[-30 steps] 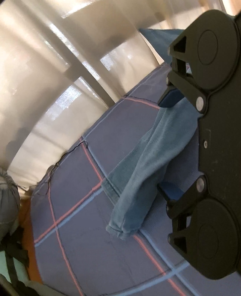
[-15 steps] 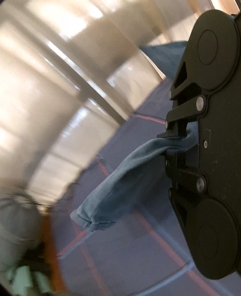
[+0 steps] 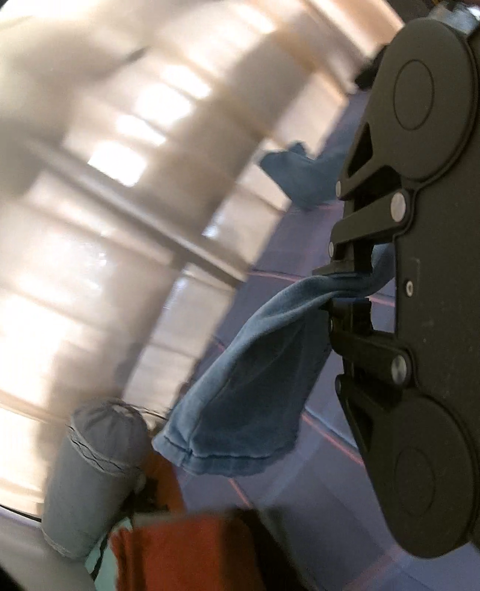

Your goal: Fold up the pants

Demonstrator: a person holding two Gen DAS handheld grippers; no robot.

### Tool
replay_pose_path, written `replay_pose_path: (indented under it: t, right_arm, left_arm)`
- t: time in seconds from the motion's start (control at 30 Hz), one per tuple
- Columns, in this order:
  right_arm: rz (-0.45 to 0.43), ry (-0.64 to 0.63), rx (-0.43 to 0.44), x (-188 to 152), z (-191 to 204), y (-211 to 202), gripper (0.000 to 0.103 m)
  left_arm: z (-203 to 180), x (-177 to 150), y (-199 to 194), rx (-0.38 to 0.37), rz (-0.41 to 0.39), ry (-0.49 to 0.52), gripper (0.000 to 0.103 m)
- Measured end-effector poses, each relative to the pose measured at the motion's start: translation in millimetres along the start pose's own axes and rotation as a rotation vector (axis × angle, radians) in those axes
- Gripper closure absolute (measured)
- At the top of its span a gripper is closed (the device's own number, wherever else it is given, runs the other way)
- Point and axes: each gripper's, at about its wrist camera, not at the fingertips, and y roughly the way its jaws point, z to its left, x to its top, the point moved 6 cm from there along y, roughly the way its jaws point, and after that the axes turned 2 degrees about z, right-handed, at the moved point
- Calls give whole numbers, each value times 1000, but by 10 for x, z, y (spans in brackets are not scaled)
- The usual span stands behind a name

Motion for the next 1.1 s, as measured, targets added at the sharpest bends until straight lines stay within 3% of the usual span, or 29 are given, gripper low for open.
replay_pose_path:
  t: [0.17,0.2,0.3,0.4,0.5,0.6,0.63,0.67,0.73,0.77,0.8,0.87,0.97,1.1]
  right_arm:
    - [70,35,-38,-361,-147,-180,83]
    - [88,93,-25,-417,-141,-182,83]
    - [109,127,-27,-546,-145,-204,83]
    - [137,117,-49,-647,-139,-159,83]
    - [186,85,-91,-748,-119,-32,81]
    - [215,53,-148,-835,-108,69,75]
    - [229,44,-160,-862,-109,93,73]
    - [243,36,-175,-892,-107,124,65]
    - [244,27,-209,-920,-113,121,49]
    - [245,27,-218,-908,-110,116,21]
    - [240,27,-225,-879,-100,97,0]
    - [180,23,-250,-786,-56,-5,0]
    - [67,-4,-261,-572,111,-181,0]
    - [18,-28,-86,-410,527,-190,0]
  left_arm:
    - [193,-638,-202,71,81,-12,74]
    - [218,-724,-222,76,89,-20,74]
    - [294,-888,-281,90,85,-35,72]
    - [277,-982,-294,119,76,18,67]
    - [298,-1054,-253,154,84,54,50]
    - [411,-1146,-238,168,108,28,31]
    - [441,-1166,-236,170,117,20,18]
    - [481,-1188,-261,176,126,12,0]
    - [555,-1214,-326,201,136,-5,0]
    - [570,-1232,-390,204,136,-11,0]
    - [594,-1219,-447,204,140,-21,0]
    - [604,-1170,-580,195,140,-43,0]
    - [653,-960,-845,210,58,-66,0]
    - [812,-660,-1033,263,-48,-52,0]
